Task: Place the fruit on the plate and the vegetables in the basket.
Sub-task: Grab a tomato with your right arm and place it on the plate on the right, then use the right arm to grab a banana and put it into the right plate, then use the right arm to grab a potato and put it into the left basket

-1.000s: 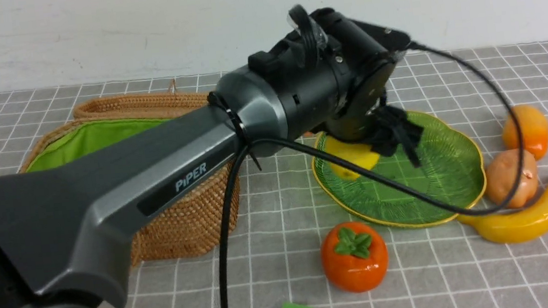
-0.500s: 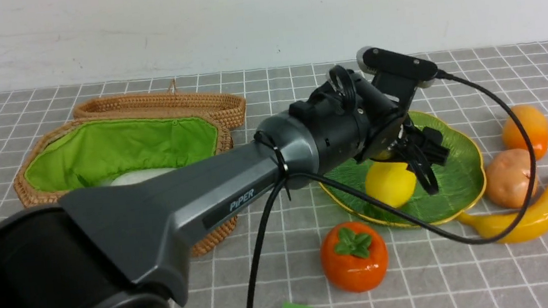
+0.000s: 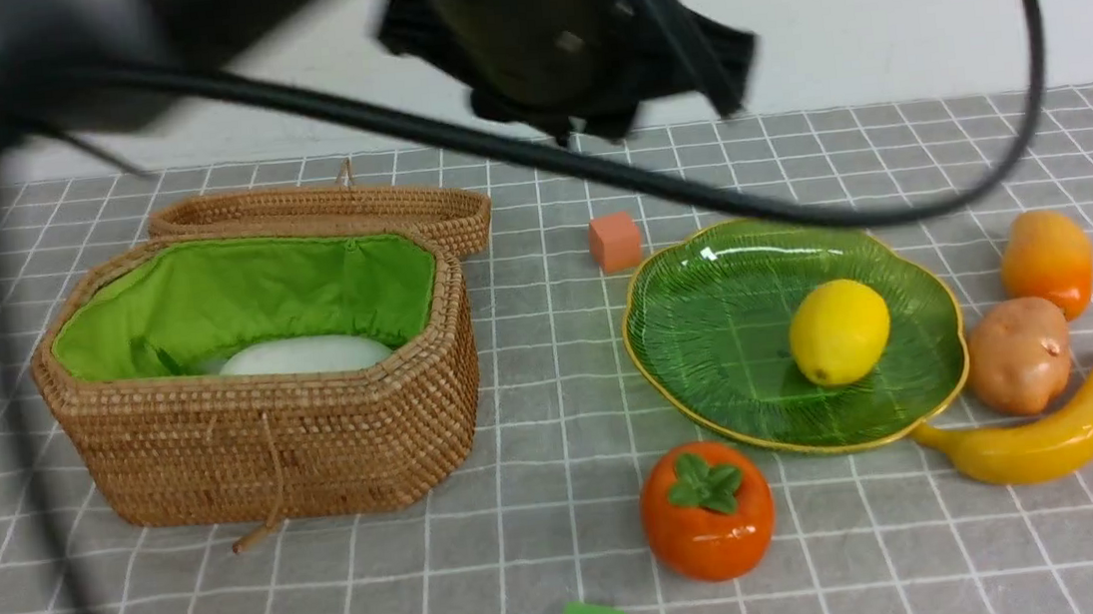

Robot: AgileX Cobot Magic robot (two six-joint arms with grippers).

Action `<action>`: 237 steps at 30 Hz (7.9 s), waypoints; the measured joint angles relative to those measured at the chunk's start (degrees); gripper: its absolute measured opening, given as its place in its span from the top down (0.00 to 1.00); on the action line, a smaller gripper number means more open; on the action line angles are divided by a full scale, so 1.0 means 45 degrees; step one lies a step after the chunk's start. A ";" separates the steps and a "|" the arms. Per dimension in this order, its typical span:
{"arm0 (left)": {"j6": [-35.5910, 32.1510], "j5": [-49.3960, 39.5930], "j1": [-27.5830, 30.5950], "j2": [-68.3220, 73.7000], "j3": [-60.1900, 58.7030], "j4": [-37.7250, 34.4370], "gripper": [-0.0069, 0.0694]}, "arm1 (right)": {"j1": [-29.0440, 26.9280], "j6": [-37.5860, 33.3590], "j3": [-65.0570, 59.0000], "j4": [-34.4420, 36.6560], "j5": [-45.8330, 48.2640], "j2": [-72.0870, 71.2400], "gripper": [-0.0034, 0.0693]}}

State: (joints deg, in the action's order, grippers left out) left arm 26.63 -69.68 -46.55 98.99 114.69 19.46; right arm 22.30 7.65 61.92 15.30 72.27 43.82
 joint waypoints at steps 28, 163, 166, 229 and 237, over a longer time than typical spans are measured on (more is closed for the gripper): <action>-0.0392 0.8041 -0.0012 -1.4646 -1.7264 -0.1896 0.93 | 0.0848 0.1238 -0.2539 0.2502 -0.9545 0.9204 0.27; -0.0969 1.0685 -0.0012 -1.4694 -1.7388 -0.2143 0.90 | -0.5330 0.4630 -0.0900 -0.3498 -0.8488 1.3018 0.51; -0.0969 1.0677 -0.0012 -1.4694 -1.7388 -0.2143 0.90 | -0.5458 0.4793 -0.0911 -0.4317 -0.7801 1.2728 0.51; -0.0969 1.0908 -0.0012 -1.4694 -1.7388 -0.1939 0.88 | -0.5710 0.1640 0.4591 -0.0914 -0.5697 1.5237 0.10; -0.0969 1.0908 -0.0012 -1.4694 -1.7388 -0.1914 0.88 | -0.5710 0.1066 0.4591 -0.0564 -0.5911 1.5886 0.13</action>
State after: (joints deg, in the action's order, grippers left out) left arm 22.27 -20.59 -46.61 32.86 36.45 10.84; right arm -3.40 12.44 82.58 12.76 45.68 115.31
